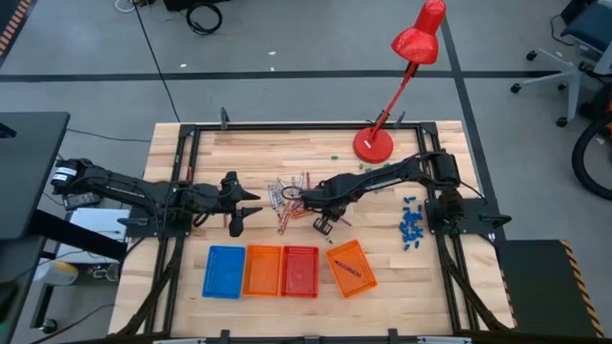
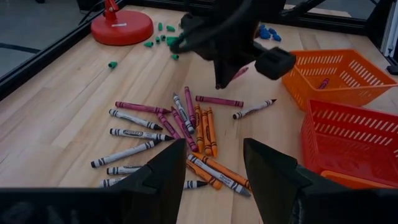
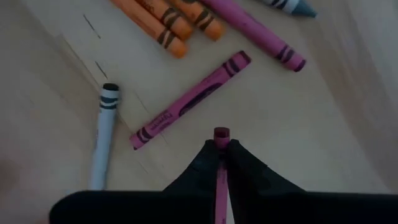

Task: Sort crayons
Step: Put the red crayon into the right orange bin

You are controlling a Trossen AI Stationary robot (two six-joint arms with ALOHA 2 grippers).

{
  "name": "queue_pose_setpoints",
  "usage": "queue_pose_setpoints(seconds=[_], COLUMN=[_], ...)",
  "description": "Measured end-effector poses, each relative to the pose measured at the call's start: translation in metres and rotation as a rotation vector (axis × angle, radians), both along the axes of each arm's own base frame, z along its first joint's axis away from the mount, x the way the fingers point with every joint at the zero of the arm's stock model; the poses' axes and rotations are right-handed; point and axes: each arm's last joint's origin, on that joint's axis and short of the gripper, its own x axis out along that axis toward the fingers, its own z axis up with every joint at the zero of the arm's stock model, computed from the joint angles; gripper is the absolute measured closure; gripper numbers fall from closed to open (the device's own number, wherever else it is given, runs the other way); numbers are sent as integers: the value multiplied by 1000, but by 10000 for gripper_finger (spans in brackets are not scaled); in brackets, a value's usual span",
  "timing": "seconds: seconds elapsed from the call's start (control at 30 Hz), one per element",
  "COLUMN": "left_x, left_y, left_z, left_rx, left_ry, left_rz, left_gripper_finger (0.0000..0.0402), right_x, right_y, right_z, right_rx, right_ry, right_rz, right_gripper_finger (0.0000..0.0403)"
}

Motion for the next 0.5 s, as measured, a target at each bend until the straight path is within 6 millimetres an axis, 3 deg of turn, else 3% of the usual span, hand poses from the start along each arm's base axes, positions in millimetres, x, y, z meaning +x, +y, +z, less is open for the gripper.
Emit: queue_pose_setpoints(seconds=[0.37,0.5], left_x=[0,0], left_y=[0,0], left_z=[0,0], left_rx=[0,0], left_ry=[0,0], left_rz=[0,0], left_gripper_finger=[228,228], right_x=[-8,-14], right_y=[-1,10], right_z=[40,62], right_rx=[10,72], right_ry=[-118,-181], right_rz=[-27,-24], right_gripper_finger=[378,378])
